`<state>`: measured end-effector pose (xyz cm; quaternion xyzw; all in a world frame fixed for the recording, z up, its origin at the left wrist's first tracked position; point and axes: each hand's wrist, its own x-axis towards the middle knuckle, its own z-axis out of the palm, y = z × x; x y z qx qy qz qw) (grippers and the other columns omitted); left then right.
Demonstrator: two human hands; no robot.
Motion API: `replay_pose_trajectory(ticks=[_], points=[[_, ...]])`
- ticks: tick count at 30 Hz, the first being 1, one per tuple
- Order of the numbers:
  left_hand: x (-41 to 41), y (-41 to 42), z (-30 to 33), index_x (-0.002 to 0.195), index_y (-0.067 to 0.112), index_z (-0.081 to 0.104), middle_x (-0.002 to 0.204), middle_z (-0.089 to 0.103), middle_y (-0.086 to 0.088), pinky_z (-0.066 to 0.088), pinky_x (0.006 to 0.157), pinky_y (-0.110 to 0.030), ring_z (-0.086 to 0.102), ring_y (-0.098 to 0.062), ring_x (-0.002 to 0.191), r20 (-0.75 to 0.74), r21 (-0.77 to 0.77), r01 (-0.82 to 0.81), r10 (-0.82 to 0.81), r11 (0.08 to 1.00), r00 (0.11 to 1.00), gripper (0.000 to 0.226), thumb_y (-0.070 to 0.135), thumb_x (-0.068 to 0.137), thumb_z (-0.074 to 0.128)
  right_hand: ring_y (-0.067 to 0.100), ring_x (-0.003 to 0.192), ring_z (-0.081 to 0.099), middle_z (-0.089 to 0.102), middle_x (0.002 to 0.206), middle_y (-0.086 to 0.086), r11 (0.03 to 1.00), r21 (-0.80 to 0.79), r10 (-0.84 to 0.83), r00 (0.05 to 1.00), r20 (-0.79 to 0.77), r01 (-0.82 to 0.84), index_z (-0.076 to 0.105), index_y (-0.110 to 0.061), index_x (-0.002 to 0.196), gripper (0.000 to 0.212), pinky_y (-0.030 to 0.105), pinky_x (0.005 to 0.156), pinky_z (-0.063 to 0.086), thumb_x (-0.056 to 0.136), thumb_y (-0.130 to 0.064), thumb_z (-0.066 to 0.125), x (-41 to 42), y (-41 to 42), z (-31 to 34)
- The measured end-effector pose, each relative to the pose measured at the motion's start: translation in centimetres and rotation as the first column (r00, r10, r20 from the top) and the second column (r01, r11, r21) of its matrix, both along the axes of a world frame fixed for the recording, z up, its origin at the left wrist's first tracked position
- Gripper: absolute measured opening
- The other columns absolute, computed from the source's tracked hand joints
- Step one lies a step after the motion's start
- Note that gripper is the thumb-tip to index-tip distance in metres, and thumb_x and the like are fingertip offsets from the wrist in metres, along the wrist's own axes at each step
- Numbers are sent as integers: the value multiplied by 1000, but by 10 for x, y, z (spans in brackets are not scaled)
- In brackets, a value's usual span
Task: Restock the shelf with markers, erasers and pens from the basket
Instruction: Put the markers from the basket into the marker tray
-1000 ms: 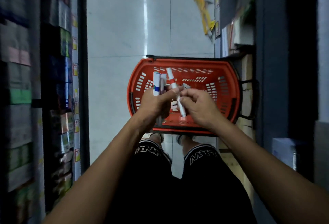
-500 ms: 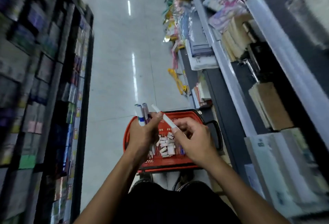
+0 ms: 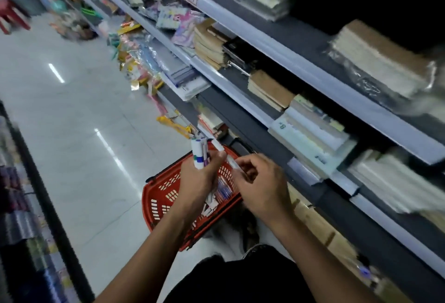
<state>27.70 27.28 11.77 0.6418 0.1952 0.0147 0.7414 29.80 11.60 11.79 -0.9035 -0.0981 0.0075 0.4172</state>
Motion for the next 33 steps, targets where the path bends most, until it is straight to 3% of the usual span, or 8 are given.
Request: replay_pose_trajectory(ticks=[5, 10, 17, 20, 22, 26, 29, 33], points=[[-18, -45, 5, 75, 27, 71, 56, 62, 12, 43, 50, -15, 54, 1, 49, 46, 127, 202, -209, 971, 977, 23, 23, 98, 73, 2, 83, 62, 62, 92, -21, 959, -22, -282, 959, 26, 282, 69, -35, 96, 12, 32, 72, 57, 86, -40, 73, -53, -44, 3], [-36, -104, 11, 64, 35, 70, 52, 60, 13, 40, 47, -17, 53, 0, 46, 69, 196, 414, -433, 889, 898, 34, 24, 95, 77, 10, 75, 63, 64, 88, -14, 876, -121, -447, 881, 157, 466, 74, -30, 95, 12, 33, 66, 55, 84, -34, 78, -106, -105, 21], [-82, -223, 7, 68, 22, 67, 63, 69, 6, 47, 52, -16, 64, -5, 56, 42, 370, 587, -644, 720, 764, 27, 22, 92, 78, 12, 72, 62, 61, 87, -11, 711, -130, -673, 722, 161, 691, 77, -29, 97, 16, 37, 64, 55, 83, -23, 80, -198, -210, 29], [-116, -281, 10, 66, 31, 69, 58, 66, 6, 44, 50, -17, 60, -4, 51, 38, 396, 657, -726, 642, 687, 31, 17, 93, 76, 11, 71, 58, 59, 82, -11, 649, -112, -734, 658, 171, 753, 78, -29, 96, 14, 37, 62, 53, 83, -23, 80, -248, -254, 28], [-143, -320, 13, 69, 37, 71, 61, 67, 1, 44, 50, -18, 57, -2, 51, 42, 389, 695, -766, 604, 642, 33, 16, 93, 75, 10, 72, 57, 58, 82, -12, 615, -99, -765, 623, 164, 782, 78, -31, 98, 16, 37, 63, 52, 84, -23, 79, -284, -283, 29], [-197, -393, 13, 71, 20, 68, 66, 69, 0, 44, 48, -17, 58, -3, 52, 27, 391, 731, -801, 559, 598, 24, 22, 94, 77, 13, 75, 60, 63, 84, -9, 550, -93, -817, 558, 147, 830, 78, -30, 100, 16, 39, 64, 55, 86, -23, 78, -349, -343, 34], [-228, -441, 16, 73, 25, 72, 64, 68, -1, 45, 51, -24, 57, -7, 53, 4, 367, 783, -842, 503, 539, 23, 24, 95, 75, 14, 78, 59, 64, 85, -7, 522, -102, -832, 532, 156, 847, 79, -27, 101, 15, 40, 66, 54, 87, -22, 78, -388, -384, 37], [-257, -486, 20, 63, 29, 67, 55, 61, 5, 39, 47, -18, 49, -5, 49, 42, 354, 773, -835, 526, 548, 35, 16, 94, 76, 16, 76, 61, 63, 85, -8, 504, -89, -844, 512, 162, 859, 79, -28, 100, 15, 40, 65, 55, 86, -22, 78, -423, -423, 41]])
